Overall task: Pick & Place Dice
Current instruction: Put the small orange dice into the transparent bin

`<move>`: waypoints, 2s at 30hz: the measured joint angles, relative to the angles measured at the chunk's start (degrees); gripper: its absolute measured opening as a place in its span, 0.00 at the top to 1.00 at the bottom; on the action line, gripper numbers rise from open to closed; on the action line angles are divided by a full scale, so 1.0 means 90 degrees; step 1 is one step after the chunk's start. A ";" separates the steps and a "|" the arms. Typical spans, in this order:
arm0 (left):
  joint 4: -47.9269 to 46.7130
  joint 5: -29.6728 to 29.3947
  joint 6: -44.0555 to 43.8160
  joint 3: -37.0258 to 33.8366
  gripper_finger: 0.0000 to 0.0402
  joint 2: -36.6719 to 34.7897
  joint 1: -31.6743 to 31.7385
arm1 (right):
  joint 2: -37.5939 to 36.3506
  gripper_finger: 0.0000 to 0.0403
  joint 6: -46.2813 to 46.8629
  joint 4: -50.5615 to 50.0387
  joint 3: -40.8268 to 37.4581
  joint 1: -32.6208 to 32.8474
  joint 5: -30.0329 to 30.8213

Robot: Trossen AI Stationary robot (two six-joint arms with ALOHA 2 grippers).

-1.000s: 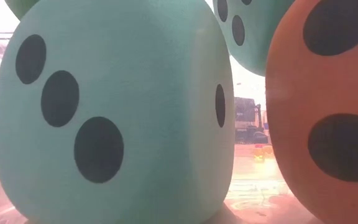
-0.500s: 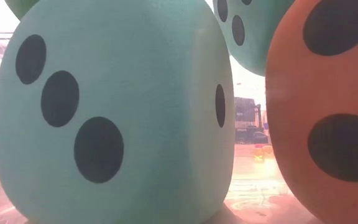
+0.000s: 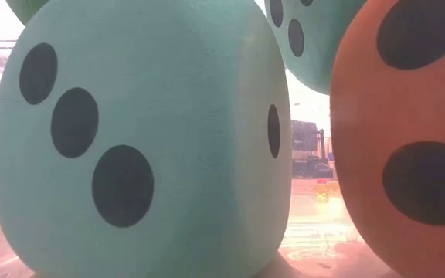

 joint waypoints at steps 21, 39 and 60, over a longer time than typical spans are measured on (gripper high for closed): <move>0.0000 0.0002 -0.0015 -0.0007 0.57 0.0002 0.0000 | -0.1211 0.19 0.0920 0.2381 -0.2682 -0.0929 0.0345; 0.0000 0.0000 0.0007 -0.0007 0.59 0.0002 0.0019 | 0.0006 0.36 0.1345 0.4683 -0.3637 -0.1664 0.0612; -0.0002 0.0002 0.0005 -0.0007 0.59 0.0005 0.0024 | 0.2085 0.38 0.2279 0.5945 -0.3397 -0.1467 0.0857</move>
